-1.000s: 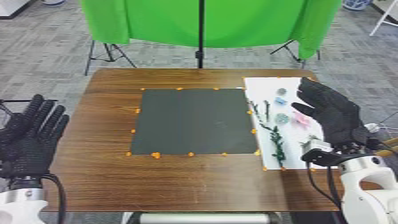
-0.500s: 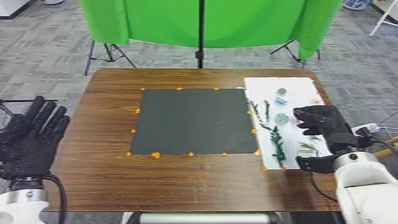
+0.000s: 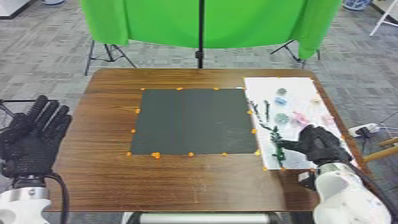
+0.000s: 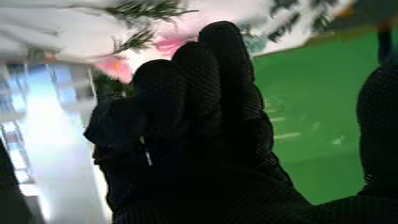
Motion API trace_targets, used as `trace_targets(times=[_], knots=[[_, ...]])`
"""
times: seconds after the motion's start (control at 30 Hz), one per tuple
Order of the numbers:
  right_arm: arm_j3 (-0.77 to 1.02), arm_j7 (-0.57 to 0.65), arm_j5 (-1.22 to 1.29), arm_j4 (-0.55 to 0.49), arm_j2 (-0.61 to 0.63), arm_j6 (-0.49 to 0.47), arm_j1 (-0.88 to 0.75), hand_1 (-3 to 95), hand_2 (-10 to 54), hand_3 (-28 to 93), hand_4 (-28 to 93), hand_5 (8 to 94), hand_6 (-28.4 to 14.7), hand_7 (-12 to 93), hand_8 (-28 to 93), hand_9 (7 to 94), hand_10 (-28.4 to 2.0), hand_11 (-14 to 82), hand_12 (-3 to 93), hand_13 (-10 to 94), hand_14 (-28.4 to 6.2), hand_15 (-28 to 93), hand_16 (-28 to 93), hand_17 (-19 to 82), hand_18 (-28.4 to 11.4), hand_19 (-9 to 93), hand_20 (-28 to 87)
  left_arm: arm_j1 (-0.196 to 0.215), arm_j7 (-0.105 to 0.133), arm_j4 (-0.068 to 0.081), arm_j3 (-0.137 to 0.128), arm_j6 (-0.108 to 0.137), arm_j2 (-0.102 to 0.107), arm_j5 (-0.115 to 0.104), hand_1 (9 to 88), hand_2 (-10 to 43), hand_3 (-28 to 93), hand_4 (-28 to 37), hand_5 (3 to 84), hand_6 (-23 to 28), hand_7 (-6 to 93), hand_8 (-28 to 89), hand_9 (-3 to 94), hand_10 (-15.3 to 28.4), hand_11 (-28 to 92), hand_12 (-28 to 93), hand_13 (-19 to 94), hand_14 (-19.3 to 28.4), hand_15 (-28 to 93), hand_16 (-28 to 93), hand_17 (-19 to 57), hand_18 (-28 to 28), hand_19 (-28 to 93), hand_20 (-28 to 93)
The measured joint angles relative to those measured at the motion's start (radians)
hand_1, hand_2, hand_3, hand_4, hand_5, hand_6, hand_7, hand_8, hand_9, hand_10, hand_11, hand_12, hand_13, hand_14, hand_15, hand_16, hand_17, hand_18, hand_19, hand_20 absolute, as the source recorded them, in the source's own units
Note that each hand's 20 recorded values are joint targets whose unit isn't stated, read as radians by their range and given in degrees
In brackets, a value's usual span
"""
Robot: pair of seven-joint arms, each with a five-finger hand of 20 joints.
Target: Arrange flowers
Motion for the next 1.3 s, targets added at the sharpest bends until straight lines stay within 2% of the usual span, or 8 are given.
trace_targets(times=[0.4, 0.6, 0.7, 0.77, 0.83, 0.9, 1.2, 1.3], knots=[[-0.167, 0.092, -0.151, 0.086, 0.019, -0.029, 0.11, 22.8, -9.5, 66, -28, 66.6, -5.9, 37, -14, 63.2, -21.2, 56.3, 33.1, 56, -21.3, 80, 33, 34, -26.6, 93, 53, -0.009, -0.015, 0.002, 0.003, 0.003, 0.001, -0.001, 29.0, 10.6, 78, -27.8, 43.4, 8.1, 6.6, -8, 36.3, 13.2, 13, 8, 23, 14.8, 21, -5, -7.2, 11.7, 28, 9], [-0.221, 0.089, -0.16, 0.114, 0.019, -0.056, 0.145, 39.2, -9.5, 66, -28, 73.0, -4.9, 20, -13, 71.6, -18.5, 48.3, 27.2, 63, -18.7, 80, 33, 38, -27.5, 93, 59, -0.011, -0.024, 0.002, 0.003, 0.004, 0.0, -0.001, 28.6, 11.0, 79, -26.7, 43.4, 8.5, 6.7, -8, 36.1, 13.6, 14, 8, 23, 15.2, 21, -5, -7.4, 12.0, 29, 9], [-0.232, 0.103, -0.169, 0.128, 0.016, -0.057, 0.164, 43.6, -9.5, 73, -28, 75.7, -3.7, 18, -12, 75.3, -16.9, 44.9, 25.9, 65, -17.5, 79, 33, 39, -27.5, 93, 59, -0.01, -0.027, 0.003, 0.003, 0.004, -0.001, -0.001, 28.8, 11.2, 79, -26.3, 43.4, 8.6, 6.7, -8, 36.2, 13.9, 14, 8, 23, 15.4, 21, -5, -7.5, 12.1, 29, 9], [-0.237, 0.104, -0.178, 0.136, 0.014, -0.056, 0.171, 49.7, -9.5, 71, -28, 77.6, -3.5, 18, -3, 79.3, -15.4, 36.4, 34.1, 66, -16.6, 78, 34, 39, -27.2, 93, 58, -0.01, -0.028, 0.003, 0.002, 0.004, -0.002, -0.002, 28.9, 11.3, 79, -26.2, 43.5, 8.7, 6.8, -8, 36.2, 13.9, 14, 8, 24, 15.4, 22, -5, -7.5, 12.2, 29, 9], [-0.243, 0.103, -0.197, 0.144, 0.011, -0.05, 0.176, 57.3, -9.5, 68, -28, 82.0, -3.0, 17, 2, 86.7, -13.4, 22.4, 43.3, 69, -15.6, 76, 35, 40, -26.9, 93, 56, -0.01, -0.028, 0.004, 0.002, 0.004, -0.002, -0.009, 28.9, 11.3, 79, -26.1, 43.6, 8.8, 6.8, -8, 36.4, 14.1, 14, 8, 24, 15.4, 22, -5, -7.5, 12.2, 29, 9], [-0.246, 0.101, -0.21, 0.149, 0.007, -0.045, 0.179, 60.1, -9.5, 69, -28, 85.4, -2.1, 17, 4, 90.4, -12.9, 17.7, 45.3, 71, -14.8, 75, 35, 40, -26.7, 93, 55, -0.011, -0.03, 0.006, 0.002, 0.004, -0.002, -0.021, 28.8, 11.3, 79, -26.0, 43.8, 8.9, 7.0, -8, 36.4, 14.3, 14, 8, 24, 15.5, 22, -5, -7.6, 12.3, 29, 9], [-0.216, 0.107, -0.096, 0.147, -0.009, 0.035, 0.171, 58.8, -9.5, 76, -28, 86.5, -2.4, 22, 14, 92.3, -12.6, 16.8, 46.3, 72, -14.5, 72, 36, 40, -27.2, 93, 50, -0.01, -0.029, 0.007, 0.002, 0.004, -0.005, -0.052, 28.6, 10.9, 79, -26.5, 44.4, 9.3, 7.9, -8, 36.5, 14.4, 15, 8, 25, 15.6, 23, -5, -7.8, 12.5, 30, 9], [-0.197, 0.137, -0.003, 0.128, -0.012, 0.092, 0.152, 56.2, -9.5, 79, -26, 84.2, -2.7, 25, 18, 90.6, -12.6, 18.3, 45.7, 71, -14.2, 73, 38, 40, -27.5, 93, 49, -0.001, -0.025, 0.004, 0.002, 0.004, -0.01, -0.079, 28.5, 10.8, 79, -26.8, 44.5, 9.4, 8.0, -8, 36.7, 14.7, 15, 8, 25, 15.5, 23, -5, -7.6, 12.5, 30, 9]])
